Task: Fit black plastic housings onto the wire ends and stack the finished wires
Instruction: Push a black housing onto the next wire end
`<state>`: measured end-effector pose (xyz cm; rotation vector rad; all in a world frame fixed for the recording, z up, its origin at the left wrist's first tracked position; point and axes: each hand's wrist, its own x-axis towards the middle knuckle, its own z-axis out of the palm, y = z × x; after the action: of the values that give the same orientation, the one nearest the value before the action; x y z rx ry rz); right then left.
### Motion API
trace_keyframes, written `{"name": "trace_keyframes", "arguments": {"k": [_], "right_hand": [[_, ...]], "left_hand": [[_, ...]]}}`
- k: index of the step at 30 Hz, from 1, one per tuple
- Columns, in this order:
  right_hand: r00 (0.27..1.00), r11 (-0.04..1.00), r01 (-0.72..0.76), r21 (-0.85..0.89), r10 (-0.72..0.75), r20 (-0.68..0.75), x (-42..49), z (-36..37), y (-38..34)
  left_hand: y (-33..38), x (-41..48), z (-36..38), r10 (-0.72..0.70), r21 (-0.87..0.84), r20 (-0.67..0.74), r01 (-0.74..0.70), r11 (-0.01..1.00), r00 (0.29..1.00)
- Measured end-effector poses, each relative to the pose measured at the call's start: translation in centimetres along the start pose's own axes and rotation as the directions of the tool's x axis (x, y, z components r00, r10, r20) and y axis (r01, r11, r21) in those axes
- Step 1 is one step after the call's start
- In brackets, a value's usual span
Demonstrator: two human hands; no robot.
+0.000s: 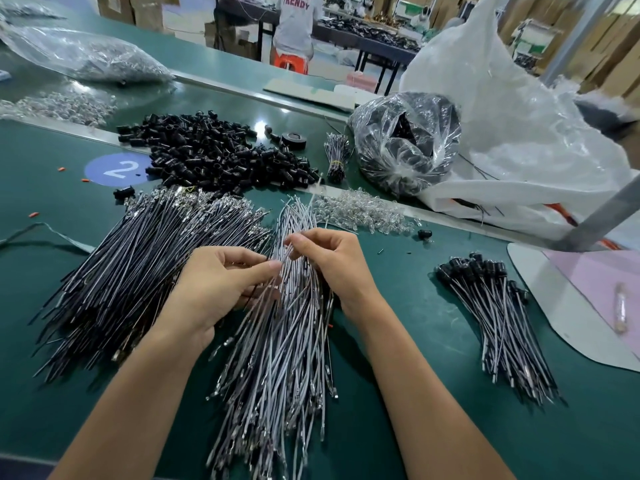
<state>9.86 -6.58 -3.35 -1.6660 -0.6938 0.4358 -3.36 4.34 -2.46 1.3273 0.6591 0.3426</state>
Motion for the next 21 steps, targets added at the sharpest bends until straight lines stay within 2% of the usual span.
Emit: {"name": "trace_keyframes", "arguments": {"k": [7,10,13,21], "right_hand": [[0.996,0.996,-0.04,-0.075,0.034,-0.08,0.0,0.1,0.0],[0.991,0.996,-0.058,0.069,0.065,-0.113,0.0,-0.1,-0.4],[0.992,0.962,-0.08,0.261,0.104,-0.078,0.0,-0.4,-0.7],[0.997,0.91,-0.069,0.408,0.08,-0.009,-0.1,-0.9,-0.9]], "left_hand": [[-0.5,0.5,-0.2,0.014,0.019,-0.037,-0.014,1.0,0.999],[-0.5,0.4,-0.1,0.032,0.014,-0.051,-0.031,0.999,0.998],[-0.4,0.1,0.1,0.062,0.092,-0.082,-0.054,0.994,0.995],[0.1,-0.3,0.4,0.198,0.268,-0.163,-0.15,0.952,0.967]]}}
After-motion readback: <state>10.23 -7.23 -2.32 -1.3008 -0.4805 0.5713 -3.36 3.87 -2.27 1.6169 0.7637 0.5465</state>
